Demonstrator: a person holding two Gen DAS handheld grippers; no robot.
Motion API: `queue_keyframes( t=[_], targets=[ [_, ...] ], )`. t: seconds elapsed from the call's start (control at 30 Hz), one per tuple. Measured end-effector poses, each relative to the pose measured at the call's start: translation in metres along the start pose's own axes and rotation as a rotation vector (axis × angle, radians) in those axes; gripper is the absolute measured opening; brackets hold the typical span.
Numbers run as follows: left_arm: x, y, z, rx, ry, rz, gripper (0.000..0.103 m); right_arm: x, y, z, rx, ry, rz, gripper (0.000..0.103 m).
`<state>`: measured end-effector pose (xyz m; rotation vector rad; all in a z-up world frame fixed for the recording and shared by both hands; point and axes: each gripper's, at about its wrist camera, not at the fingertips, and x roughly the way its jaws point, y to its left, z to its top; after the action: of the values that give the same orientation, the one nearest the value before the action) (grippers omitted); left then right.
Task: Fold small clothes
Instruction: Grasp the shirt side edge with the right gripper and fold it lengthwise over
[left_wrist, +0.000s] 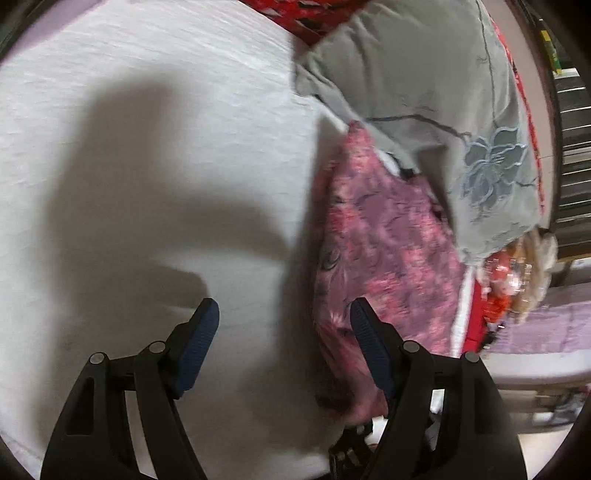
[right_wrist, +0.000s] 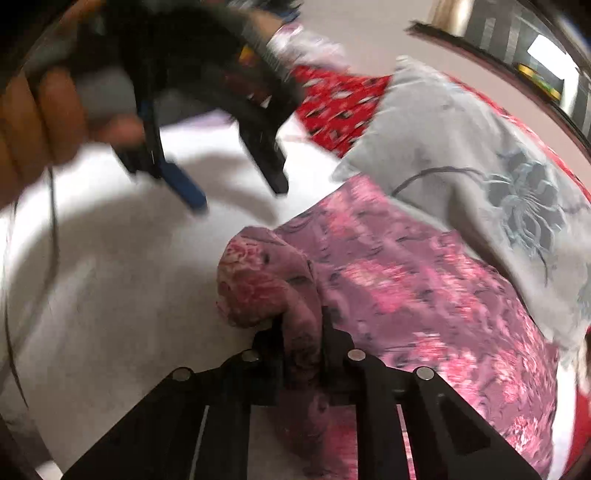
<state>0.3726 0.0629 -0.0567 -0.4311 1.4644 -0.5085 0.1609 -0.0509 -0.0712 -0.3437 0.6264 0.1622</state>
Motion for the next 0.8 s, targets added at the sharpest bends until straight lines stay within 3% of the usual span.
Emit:
queue_keyframes(
  t=[0.17, 0.3, 0.33, 0.37, 0.43, 0.8],
  targets=[
    [0.029, -0.031, 0.018, 0.013, 0.057, -0.065, 0.073, -0.029, -0.019, 0.002, 0.051, -0.095, 0.028, 0.013],
    [0.048, -0.063, 0.023, 0.045, 0.075, -0.023, 0.073, -0.035, -0.030, 0.002, 0.081, -0.108, 0.056, 0.012],
    [0.048, -0.068, 0.023, 0.055, 0.065, -0.016, 0.067, -0.036, -0.033, 0.002, 0.091, -0.112, 0.062, 0.012],
    [0.048, -0.078, 0.023, 0.071, 0.055, -0.020, 0.039, -0.037, -0.037, 0.001, 0.106, -0.117, 0.067, 0.012],
    [0.048, -0.089, 0.023, 0.088, 0.060, -0.011, 0.015, -0.042, -0.046, -0.001, 0.145, -0.129, 0.079, 0.011],
    [0.031, -0.184, -0.004, 0.213, -0.037, 0.038, 0.011, -0.078, -0.118, -0.028, 0.416, -0.189, 0.127, 0.011]
  ],
)
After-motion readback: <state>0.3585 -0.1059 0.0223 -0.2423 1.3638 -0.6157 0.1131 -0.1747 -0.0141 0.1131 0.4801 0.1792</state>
